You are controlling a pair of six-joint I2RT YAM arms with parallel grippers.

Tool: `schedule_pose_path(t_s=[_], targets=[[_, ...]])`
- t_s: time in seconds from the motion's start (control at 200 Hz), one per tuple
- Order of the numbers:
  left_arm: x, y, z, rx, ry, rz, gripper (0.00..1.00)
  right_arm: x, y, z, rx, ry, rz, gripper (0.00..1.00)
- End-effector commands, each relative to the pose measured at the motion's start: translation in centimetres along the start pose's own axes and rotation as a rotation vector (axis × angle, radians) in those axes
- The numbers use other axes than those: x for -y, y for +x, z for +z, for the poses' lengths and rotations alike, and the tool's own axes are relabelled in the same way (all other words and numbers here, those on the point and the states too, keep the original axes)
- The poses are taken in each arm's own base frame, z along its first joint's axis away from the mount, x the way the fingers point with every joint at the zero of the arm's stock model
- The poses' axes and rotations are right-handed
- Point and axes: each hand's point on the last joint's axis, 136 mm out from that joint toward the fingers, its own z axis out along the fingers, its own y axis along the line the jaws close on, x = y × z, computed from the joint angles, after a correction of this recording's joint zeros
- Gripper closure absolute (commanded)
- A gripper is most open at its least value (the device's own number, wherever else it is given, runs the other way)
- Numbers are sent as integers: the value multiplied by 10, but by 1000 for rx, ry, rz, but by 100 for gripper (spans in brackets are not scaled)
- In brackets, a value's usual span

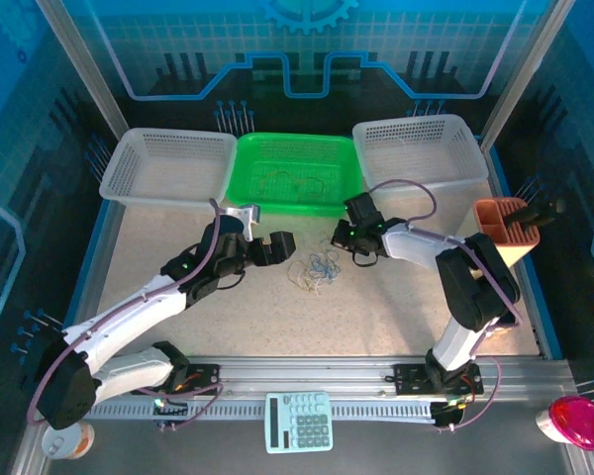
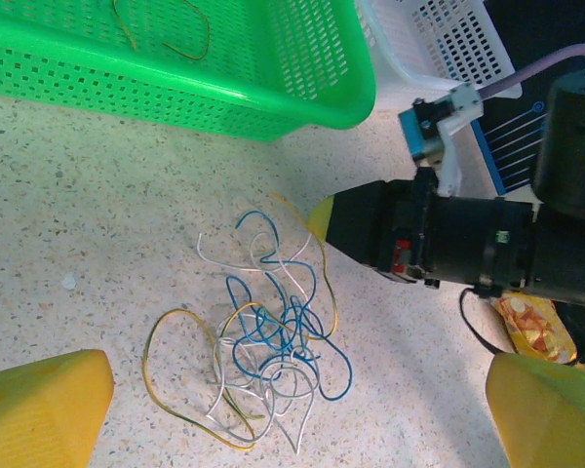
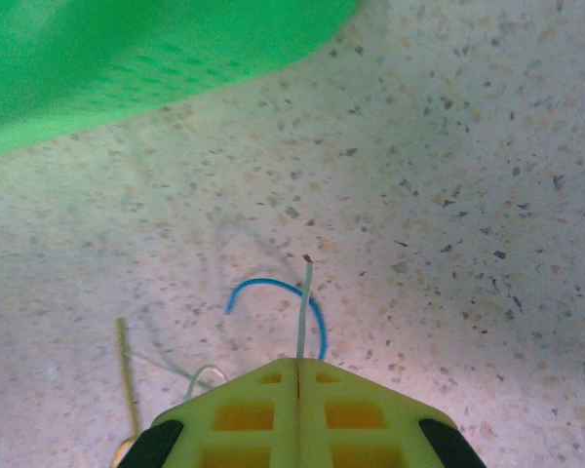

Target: Untangle the cables

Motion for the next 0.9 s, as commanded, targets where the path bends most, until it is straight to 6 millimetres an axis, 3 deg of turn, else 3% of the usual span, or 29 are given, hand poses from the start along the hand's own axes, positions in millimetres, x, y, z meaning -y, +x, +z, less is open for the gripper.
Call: schedule_pose_path(t_s=[0.0, 0.2, 0.555, 0.895], targets=[[5, -5, -5, 24, 34, -4, 1, -33, -15, -34, 72, -119, -50, 100], [7, -6, -6, 22, 42, 21, 1, -80, -36, -95, 177, -270, -144, 100], [40, -20, -15, 40, 160, 134, 1, -148, -51, -205, 362, -506, -324, 100], [75, -43, -20, 88, 272, 199, 1, -170, -34, -239, 389, -593, -445, 100]])
